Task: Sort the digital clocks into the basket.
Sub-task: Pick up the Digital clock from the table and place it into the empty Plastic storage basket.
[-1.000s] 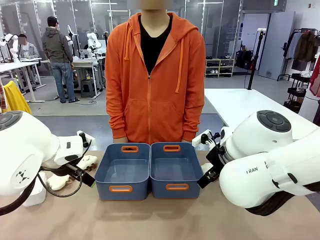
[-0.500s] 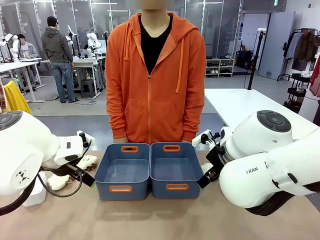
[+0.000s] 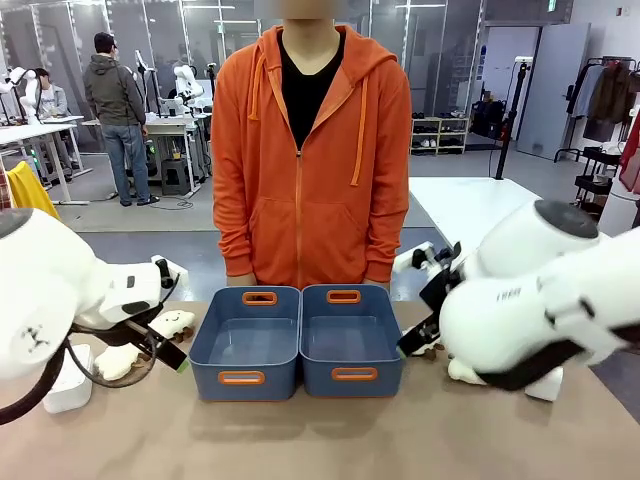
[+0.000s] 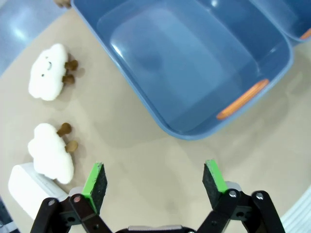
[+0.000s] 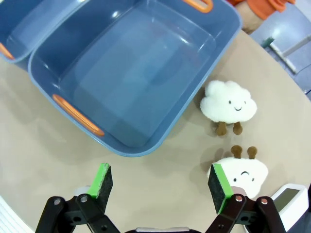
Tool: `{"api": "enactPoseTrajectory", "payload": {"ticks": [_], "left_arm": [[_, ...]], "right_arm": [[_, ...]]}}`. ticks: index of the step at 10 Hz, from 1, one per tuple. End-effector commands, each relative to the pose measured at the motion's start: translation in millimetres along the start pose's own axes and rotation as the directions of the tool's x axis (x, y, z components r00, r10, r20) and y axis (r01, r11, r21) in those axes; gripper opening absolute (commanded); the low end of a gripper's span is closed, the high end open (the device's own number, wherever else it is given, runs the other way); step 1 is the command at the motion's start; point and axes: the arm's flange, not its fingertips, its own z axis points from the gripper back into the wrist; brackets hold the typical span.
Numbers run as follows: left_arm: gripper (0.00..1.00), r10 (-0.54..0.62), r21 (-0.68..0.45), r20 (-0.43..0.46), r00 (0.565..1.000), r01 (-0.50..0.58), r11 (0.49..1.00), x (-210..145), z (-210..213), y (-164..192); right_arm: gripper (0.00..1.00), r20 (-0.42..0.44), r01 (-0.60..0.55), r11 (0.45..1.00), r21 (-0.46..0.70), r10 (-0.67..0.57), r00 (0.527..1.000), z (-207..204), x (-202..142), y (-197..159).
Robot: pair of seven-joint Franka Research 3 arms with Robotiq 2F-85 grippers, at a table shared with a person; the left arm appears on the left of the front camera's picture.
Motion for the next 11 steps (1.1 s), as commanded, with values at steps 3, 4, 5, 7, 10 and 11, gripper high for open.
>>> {"api": "enactPoseTrajectory", "payload": {"ticks": [3,4,5,7,10,11], "left_arm": [[1.0,-0.022,-0.452,0.028,0.999,0.032,0.891,-23,95,53],[1.0,0.037,-0.548,0.029,0.999,-0.015,0.836,-35,110,76],[1.0,0.161,-0.645,0.05,0.986,-0.091,0.758,-47,125,102],[1.0,0.321,-0.795,0.064,0.945,-0.146,0.588,-66,140,140],[1.0,0.476,-0.86,0.012,0.879,-0.234,0.454,-102,139,185],[1.0,0.518,-0.882,-0.019,0.855,-0.258,0.394,-115,130,196]], "right_arm": [[1.0,0.027,0.084,0.91,0.407,-0.104,0.994,38,-13,-95],[1.0,0.029,0.124,0.848,0.515,-0.162,0.986,39,-24,-118],[1.0,0.034,0.176,0.766,0.619,-0.249,0.968,39,-40,-140],[1.0,-0.001,0.25,0.593,0.766,-0.387,0.922,27,-68,-173],[1.0,-0.051,0.322,0.417,0.85,-0.542,0.839,17,-116,-195],[1.0,-0.065,0.322,0.381,0.867,-0.553,0.83,17,-130,-197]]}}
